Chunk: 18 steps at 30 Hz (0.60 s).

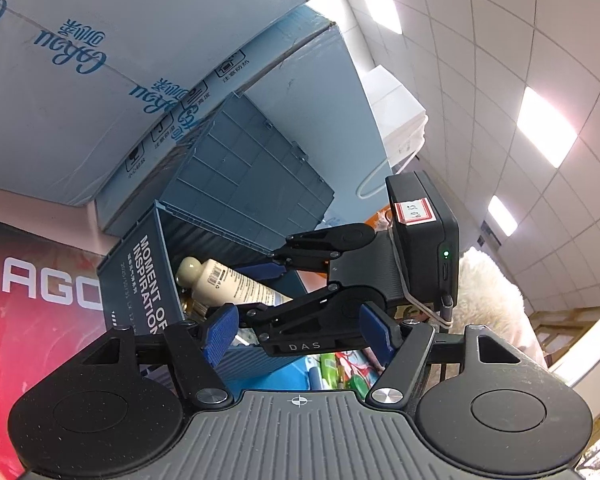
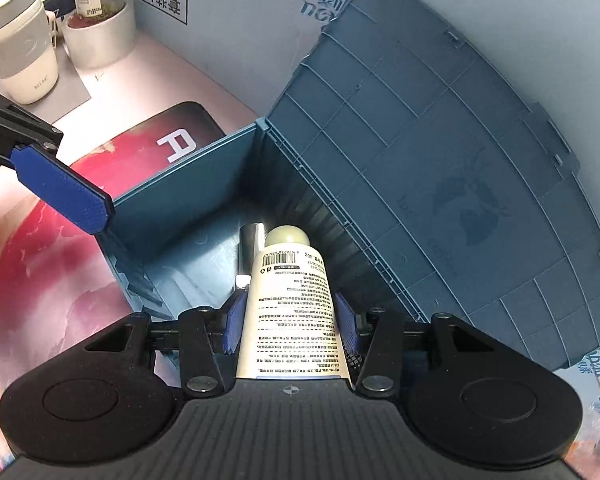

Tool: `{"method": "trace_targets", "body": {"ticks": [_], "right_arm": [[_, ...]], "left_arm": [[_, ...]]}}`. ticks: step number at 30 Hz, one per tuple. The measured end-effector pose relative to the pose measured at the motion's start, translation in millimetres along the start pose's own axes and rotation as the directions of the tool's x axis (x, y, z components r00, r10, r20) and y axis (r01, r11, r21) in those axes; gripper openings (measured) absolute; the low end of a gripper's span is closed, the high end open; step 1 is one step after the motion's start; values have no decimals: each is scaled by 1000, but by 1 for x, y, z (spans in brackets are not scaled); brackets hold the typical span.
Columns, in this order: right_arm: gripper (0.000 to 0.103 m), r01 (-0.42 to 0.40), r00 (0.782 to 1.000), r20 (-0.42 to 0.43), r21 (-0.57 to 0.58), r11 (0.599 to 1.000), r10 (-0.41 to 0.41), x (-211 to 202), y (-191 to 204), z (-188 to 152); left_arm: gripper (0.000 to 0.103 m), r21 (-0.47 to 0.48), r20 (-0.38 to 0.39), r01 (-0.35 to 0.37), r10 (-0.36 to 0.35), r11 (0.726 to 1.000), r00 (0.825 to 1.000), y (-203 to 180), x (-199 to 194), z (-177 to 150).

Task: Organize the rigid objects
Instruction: 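Carry the cream tube into the blue box with the right tool, then open the right tool to release the cream tube and withdraw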

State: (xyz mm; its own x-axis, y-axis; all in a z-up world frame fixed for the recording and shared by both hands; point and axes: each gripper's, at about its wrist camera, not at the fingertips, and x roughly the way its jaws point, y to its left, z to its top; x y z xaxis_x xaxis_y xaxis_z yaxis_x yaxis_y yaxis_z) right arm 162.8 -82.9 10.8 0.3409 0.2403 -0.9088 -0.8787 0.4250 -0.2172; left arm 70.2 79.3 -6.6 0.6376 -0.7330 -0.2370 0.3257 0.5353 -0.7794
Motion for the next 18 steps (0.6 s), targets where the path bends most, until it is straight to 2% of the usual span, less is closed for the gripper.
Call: {"method": "trace_targets", "body": {"ticks": [12, 18], "right_arm": [[44, 51, 999, -17, -20, 999, -51, -2, 4, -4], [47, 71, 997, 21, -7, 997, -71, -8, 4, -9]], "left_arm": [[73, 38, -12, -31, 31, 999, 999, -6, 6, -3], [73, 38, -14, -32, 33, 999, 999, -6, 7, -3]]}}
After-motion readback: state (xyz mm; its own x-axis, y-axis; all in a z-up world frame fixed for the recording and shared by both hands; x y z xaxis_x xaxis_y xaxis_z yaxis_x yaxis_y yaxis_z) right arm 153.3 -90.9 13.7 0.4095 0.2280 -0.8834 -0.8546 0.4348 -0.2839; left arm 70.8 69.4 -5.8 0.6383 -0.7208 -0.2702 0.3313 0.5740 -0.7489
